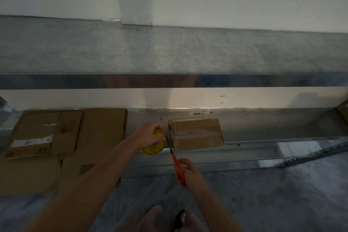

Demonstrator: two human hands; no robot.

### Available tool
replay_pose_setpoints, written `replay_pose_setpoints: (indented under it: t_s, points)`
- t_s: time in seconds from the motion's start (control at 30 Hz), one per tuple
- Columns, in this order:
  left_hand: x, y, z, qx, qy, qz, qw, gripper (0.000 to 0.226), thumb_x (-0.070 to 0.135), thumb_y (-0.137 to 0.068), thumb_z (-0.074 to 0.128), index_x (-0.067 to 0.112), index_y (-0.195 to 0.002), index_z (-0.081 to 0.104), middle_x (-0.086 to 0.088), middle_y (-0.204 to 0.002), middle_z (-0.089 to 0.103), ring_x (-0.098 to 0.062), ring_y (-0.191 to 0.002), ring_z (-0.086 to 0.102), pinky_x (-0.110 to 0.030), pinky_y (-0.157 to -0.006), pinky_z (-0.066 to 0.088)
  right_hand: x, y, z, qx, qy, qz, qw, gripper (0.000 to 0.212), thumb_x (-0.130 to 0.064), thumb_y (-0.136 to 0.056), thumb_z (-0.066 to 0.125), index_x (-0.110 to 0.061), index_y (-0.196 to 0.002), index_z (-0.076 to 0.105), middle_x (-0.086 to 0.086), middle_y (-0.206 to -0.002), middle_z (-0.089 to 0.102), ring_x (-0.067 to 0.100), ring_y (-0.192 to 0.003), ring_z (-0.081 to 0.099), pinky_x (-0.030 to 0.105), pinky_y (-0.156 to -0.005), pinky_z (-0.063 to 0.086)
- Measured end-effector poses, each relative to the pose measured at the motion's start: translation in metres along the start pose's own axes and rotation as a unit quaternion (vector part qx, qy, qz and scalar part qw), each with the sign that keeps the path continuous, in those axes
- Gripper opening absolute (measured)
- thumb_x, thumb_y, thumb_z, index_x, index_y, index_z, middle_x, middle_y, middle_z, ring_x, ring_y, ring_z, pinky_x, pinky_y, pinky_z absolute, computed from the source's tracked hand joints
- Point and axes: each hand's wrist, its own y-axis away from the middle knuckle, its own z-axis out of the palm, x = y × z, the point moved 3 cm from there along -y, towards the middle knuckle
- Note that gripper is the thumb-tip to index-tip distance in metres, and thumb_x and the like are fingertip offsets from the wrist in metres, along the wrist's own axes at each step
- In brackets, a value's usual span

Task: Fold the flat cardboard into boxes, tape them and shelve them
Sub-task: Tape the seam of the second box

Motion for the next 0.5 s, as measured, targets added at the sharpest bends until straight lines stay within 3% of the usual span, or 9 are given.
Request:
replay_pose_setpoints:
  t_s: [0.23,0.33,0.5]
  points:
    - [-0.005,-0.002,0.003,-0.003,-0.004,-0.004,1.0,0.027,0.033,-0.081,0.074,0.027,-0.104,0.061,0.007,-0.103,0.057,-0.008,-0.09,0.053,-0.021,-0.065,0.039,0.002,-0.007,-0.004,0.008,0.001,-0.023,1.0,0.022,-0.003,-0.094,0.047,-0.018,-0.1,0.063,0.002,-0.073,0.058,0.01,-0.058,0.051,0.018,-0.048,0.04]
    - [-0.008,-0.004,0.002,-0.002,-0.018,-0.004,1.0,0.024,0.034,-0.08,0.075,0.03,-0.098,0.06,0.009,-0.1,0.057,-0.01,-0.09,0.053,-0.023,-0.066,0.04,0.003,-0.01,-0.005,0.022,0.004,-0.046,0.999,0.004,-0.024,-0.094,0.059,-0.023,-0.092,0.063,-0.006,-0.06,0.058,0.005,-0.049,0.048,0.018,-0.047,0.038]
    - [-0.014,-0.005,0.004,-0.002,-0.025,-0.011,1.0,0.022,0.033,-0.08,0.074,0.03,-0.097,0.06,0.008,-0.098,0.058,-0.008,-0.088,0.054,-0.021,-0.066,0.041,-0.002,-0.013,-0.007,0.055,0.032,-0.064,0.996,0.024,-0.052,-0.084,0.068,-0.029,-0.085,0.063,-0.013,-0.047,0.058,-0.002,-0.041,0.048,0.015,-0.045,0.038]
